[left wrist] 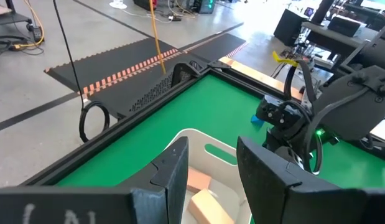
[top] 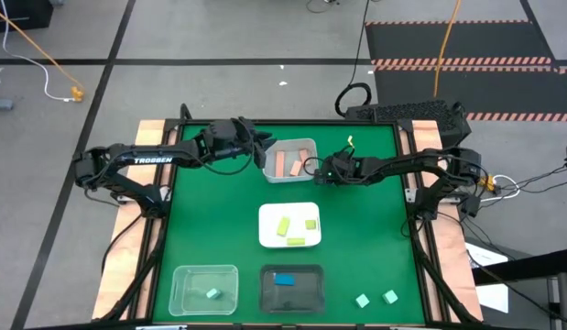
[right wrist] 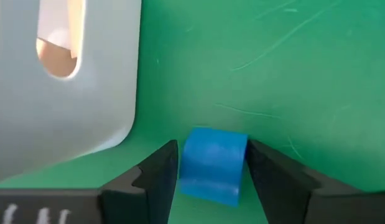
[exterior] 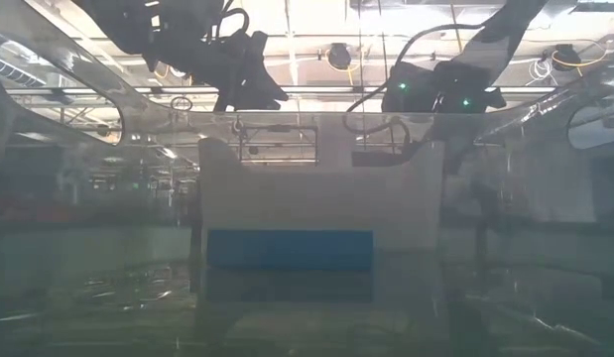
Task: Sort & place blocks by color
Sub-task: Put the left blue block into the black bin
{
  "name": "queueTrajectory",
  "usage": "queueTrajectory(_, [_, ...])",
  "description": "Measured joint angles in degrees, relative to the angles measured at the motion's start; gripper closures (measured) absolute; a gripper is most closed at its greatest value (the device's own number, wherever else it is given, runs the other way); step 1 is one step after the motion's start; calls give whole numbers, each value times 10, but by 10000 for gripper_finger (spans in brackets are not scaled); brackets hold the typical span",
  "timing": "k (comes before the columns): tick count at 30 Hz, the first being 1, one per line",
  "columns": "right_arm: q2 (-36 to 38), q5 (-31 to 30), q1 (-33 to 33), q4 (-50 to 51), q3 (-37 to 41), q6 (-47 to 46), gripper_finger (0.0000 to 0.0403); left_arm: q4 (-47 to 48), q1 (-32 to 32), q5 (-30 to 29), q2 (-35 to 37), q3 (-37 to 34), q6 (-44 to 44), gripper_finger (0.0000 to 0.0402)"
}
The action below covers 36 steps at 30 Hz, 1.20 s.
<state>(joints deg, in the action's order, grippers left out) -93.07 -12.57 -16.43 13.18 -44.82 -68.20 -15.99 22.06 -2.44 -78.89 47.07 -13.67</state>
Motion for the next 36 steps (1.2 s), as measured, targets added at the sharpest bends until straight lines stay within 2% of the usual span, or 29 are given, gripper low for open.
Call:
queueTrajectory(7, [0,3,0,2,0,30,285,0,0,0,0,0,0,266])
queueTrajectory(14, [18,11,0,17,2,34,287,0,0,0,0,0,0,266])
queueTrajectory(17, [50,31,-1,55,3,33,287,0,0,0,0,0,0,266])
queueTrajectory(24, [158,26,0,104,4,40,286,-1,0,0,0,0,-1,266])
queueTrajectory(28, [216,23,0,31,4,99,286,-1,0,0,0,0,-1,266])
queueTrajectory(36, [251,21,0,-242,3,241,285,-5,-3,0,0,0,-1,266])
